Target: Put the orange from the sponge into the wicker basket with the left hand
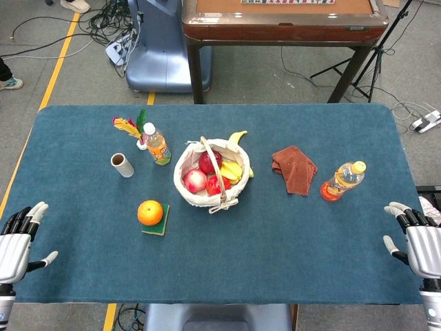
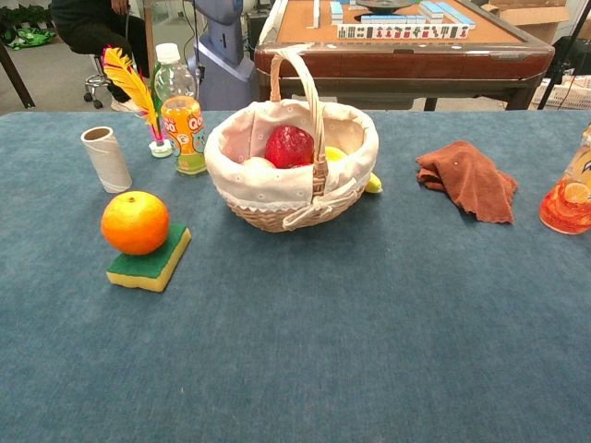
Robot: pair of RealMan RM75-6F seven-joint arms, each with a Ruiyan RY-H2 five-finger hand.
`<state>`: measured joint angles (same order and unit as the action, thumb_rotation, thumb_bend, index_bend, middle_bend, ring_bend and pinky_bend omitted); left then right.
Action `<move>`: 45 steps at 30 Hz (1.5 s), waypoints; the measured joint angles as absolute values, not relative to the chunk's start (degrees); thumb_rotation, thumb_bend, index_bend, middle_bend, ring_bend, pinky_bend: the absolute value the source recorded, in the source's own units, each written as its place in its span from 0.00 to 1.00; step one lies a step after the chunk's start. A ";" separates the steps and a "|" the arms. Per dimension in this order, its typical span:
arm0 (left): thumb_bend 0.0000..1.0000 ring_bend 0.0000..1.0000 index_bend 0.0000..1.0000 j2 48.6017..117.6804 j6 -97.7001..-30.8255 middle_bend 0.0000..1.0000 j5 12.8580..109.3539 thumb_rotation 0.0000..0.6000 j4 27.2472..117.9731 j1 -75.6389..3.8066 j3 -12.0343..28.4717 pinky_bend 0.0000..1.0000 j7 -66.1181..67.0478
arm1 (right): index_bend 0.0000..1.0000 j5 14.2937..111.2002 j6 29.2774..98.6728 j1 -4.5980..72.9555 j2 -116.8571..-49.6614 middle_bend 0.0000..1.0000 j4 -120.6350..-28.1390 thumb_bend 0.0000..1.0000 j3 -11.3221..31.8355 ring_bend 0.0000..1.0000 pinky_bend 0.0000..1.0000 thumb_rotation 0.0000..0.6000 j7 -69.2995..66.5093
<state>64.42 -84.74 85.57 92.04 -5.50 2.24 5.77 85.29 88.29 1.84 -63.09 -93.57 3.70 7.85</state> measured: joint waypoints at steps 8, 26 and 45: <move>0.15 0.07 0.05 64.47 -84.82 0.08 86.49 1.00 91.76 -5.77 2.15 0.09 4.81 | 0.29 85.87 88.76 1.66 -62.96 0.26 -93.43 0.25 3.77 0.28 0.42 1.00 7.20; 0.15 0.08 0.06 62.55 -77.76 0.08 92.37 1.00 88.97 -14.06 3.00 0.09 -6.90 | 0.29 86.26 92.73 1.25 -60.49 0.26 -96.26 0.25 6.36 0.28 0.42 1.00 9.40; 0.15 0.08 0.10 68.82 -57.96 0.08 90.35 1.00 87.70 -29.71 4.80 0.09 -4.73 | 0.29 86.71 93.78 -0.04 -59.52 0.26 -96.93 0.25 5.88 0.28 0.42 1.00 8.87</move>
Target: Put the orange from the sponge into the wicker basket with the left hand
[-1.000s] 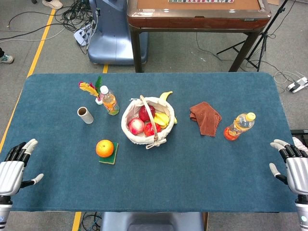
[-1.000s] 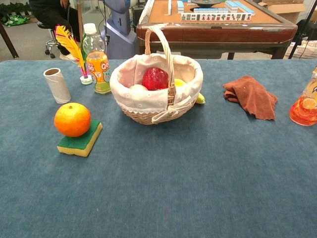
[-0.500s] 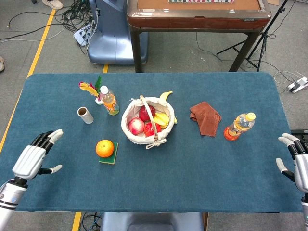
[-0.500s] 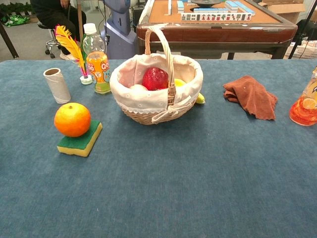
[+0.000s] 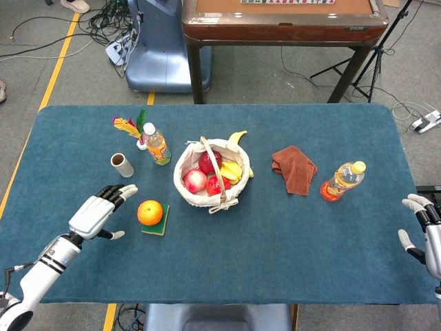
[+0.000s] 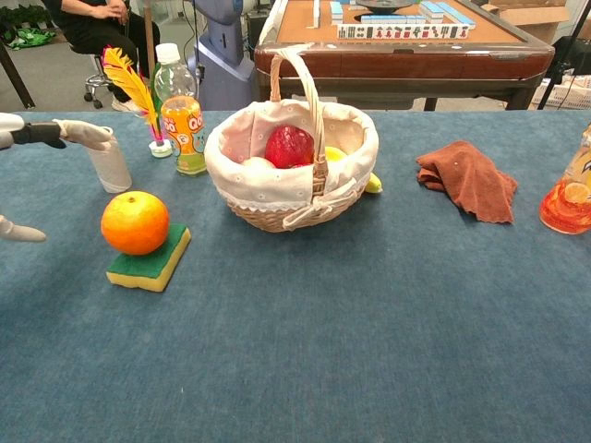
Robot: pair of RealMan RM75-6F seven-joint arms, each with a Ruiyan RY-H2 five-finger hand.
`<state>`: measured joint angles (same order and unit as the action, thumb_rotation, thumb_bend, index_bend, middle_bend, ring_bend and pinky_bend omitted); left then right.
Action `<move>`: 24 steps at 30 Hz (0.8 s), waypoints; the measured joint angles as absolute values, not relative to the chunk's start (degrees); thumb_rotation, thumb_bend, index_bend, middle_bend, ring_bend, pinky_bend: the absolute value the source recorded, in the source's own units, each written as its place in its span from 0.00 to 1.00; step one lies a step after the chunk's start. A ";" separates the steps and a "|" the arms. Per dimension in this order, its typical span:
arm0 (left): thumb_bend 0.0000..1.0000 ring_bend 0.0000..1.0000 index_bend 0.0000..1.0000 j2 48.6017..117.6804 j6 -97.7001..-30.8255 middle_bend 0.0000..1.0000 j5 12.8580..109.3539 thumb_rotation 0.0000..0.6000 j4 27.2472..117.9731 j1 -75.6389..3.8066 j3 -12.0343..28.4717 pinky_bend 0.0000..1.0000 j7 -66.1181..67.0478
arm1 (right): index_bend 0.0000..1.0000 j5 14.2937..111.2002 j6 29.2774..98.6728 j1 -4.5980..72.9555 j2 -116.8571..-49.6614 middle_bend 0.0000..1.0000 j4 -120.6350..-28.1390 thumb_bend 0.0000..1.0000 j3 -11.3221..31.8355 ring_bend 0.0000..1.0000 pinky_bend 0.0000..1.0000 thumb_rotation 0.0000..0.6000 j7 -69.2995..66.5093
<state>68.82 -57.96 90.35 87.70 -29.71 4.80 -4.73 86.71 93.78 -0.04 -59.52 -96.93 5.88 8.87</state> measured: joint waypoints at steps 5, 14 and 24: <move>0.15 0.13 0.15 72.39 -55.77 0.10 87.57 1.00 85.45 -31.70 5.39 0.10 -3.13 | 0.29 86.67 93.24 0.05 -59.65 0.26 -96.81 0.25 5.76 0.28 0.42 1.00 8.73; 0.15 0.17 0.18 76.48 -53.22 0.14 83.22 1.00 83.46 -33.90 5.86 0.14 1.00 | 0.29 86.62 93.03 0.04 -59.89 0.26 -96.15 0.25 5.76 0.28 0.42 1.00 7.75; 0.15 0.27 0.24 79.67 -52.98 0.24 80.28 1.00 82.26 -35.38 6.51 0.23 3.12 | 0.29 86.08 93.44 -0.67 -59.75 0.26 -95.39 0.25 5.70 0.28 0.42 1.00 6.48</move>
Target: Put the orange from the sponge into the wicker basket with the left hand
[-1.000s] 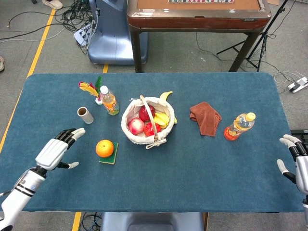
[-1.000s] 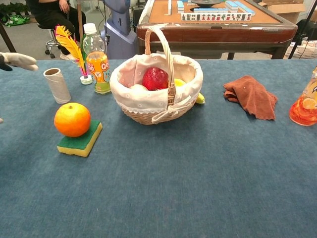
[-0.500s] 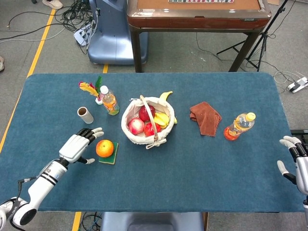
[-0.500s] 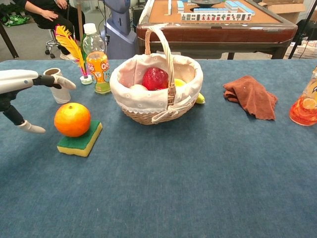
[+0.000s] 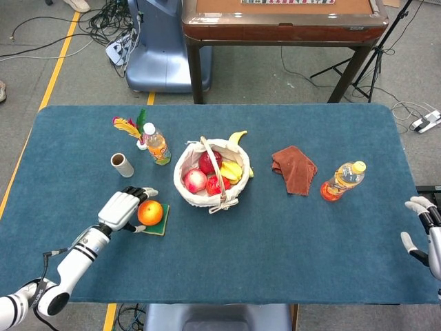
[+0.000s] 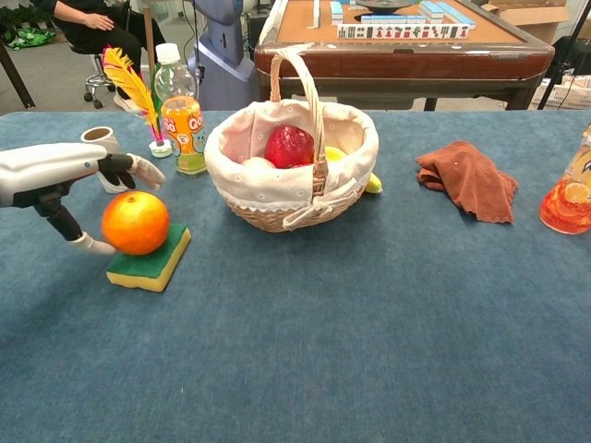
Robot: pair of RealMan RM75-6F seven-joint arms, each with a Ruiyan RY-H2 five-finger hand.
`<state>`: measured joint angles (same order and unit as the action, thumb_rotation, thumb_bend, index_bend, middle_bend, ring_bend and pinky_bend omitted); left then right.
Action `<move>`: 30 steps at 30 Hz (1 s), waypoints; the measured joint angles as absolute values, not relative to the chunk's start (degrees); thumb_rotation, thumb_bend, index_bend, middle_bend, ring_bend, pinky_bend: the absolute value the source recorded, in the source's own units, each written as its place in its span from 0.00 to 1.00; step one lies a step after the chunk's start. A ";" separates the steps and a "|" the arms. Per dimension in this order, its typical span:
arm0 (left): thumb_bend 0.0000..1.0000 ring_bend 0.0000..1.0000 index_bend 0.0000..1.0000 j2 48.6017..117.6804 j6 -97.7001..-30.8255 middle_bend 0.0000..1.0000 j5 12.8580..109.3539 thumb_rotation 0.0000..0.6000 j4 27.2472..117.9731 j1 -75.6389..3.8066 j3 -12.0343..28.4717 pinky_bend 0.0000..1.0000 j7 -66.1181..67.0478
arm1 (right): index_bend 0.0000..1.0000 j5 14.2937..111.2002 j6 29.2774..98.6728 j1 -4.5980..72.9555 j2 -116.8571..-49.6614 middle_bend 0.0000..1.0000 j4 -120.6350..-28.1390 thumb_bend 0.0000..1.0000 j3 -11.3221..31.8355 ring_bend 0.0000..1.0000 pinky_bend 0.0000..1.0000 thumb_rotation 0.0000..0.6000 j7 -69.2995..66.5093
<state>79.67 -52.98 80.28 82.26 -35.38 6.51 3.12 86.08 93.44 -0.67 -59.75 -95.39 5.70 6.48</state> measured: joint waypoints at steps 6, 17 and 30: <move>0.15 0.46 0.37 81.50 -53.92 0.42 79.06 1.00 81.25 -35.86 7.25 0.42 3.19 | 0.29 85.95 93.71 -0.99 -59.80 0.26 -94.96 0.25 5.70 0.28 0.42 1.00 5.87; 0.15 0.53 0.47 81.70 -59.06 0.53 79.07 1.00 80.96 -35.03 8.37 0.46 1.10 | 0.29 85.73 93.62 -1.16 -59.78 0.26 -94.54 0.25 5.82 0.28 0.42 1.00 5.20; 0.15 0.50 0.45 81.01 -67.77 0.53 81.15 1.00 82.65 -34.18 13.48 0.46 -12.88 | 0.29 85.64 92.36 -0.68 -60.21 0.26 -94.19 0.25 5.68 0.27 0.42 1.00 5.23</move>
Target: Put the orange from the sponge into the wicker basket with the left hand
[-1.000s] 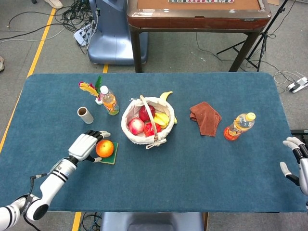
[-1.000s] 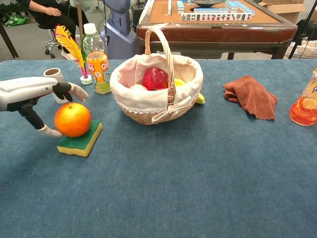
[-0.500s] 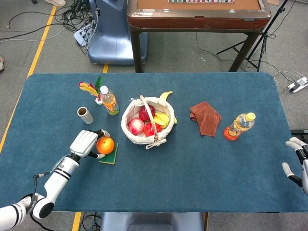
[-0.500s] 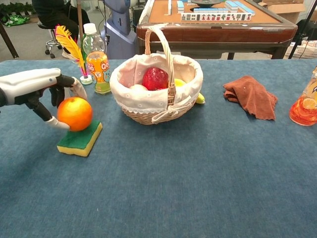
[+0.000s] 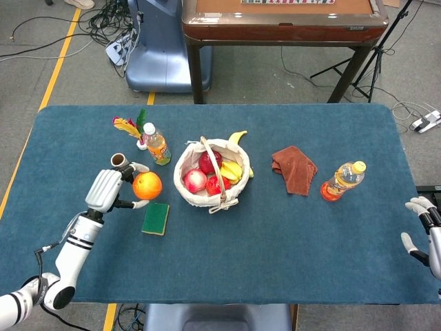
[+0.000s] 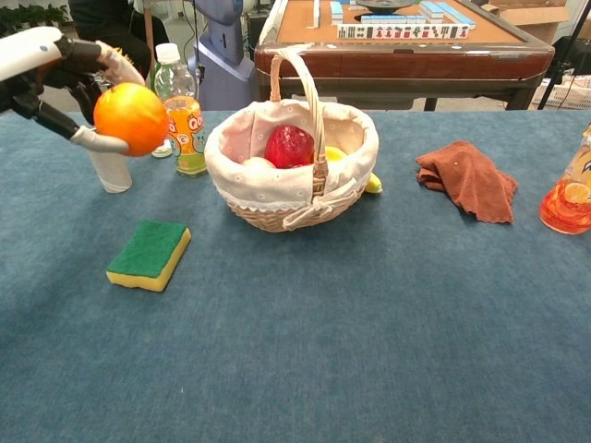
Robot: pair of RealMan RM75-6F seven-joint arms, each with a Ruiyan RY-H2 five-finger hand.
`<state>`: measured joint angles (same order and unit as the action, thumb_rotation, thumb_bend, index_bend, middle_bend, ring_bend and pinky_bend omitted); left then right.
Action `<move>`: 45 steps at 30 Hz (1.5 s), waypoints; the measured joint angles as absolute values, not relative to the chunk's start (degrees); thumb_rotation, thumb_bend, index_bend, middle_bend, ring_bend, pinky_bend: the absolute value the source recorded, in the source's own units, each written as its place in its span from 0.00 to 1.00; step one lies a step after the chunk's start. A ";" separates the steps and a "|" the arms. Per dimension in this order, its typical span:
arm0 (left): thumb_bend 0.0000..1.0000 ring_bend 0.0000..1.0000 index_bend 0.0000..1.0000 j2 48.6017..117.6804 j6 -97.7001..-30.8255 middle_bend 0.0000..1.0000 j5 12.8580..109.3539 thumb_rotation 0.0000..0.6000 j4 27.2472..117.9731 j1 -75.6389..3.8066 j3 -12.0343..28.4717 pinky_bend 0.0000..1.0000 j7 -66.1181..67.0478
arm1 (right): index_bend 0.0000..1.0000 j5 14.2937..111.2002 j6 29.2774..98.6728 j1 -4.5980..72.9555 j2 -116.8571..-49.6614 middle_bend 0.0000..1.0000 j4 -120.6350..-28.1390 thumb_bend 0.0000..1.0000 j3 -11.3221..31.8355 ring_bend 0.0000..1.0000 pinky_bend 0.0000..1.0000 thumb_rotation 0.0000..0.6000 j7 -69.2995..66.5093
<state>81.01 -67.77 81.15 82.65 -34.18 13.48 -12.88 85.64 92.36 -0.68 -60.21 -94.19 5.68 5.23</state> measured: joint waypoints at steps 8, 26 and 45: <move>0.15 0.49 0.42 84.37 -66.12 0.52 81.62 1.00 81.64 -37.68 14.75 0.46 -14.20 | 0.29 85.25 92.16 -0.80 -60.52 0.26 -93.80 0.25 5.63 0.28 0.42 1.00 4.93; 0.15 0.43 0.32 89.92 -59.24 0.45 73.86 1.00 78.71 -44.52 18.20 0.46 -7.50 | 0.29 85.05 92.34 -1.29 -60.20 0.26 -93.64 0.25 5.48 0.28 0.42 1.00 4.57; 0.12 0.05 0.00 85.94 -56.58 0.00 68.45 1.00 83.67 -44.03 17.60 0.29 -5.06 | 0.29 84.35 91.19 -0.88 -60.21 0.26 -92.74 0.25 5.76 0.28 0.42 1.00 3.80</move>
<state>85.94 -56.58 68.45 83.67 -44.03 17.60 -5.06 84.35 91.19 -0.88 -60.21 -92.74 5.76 3.80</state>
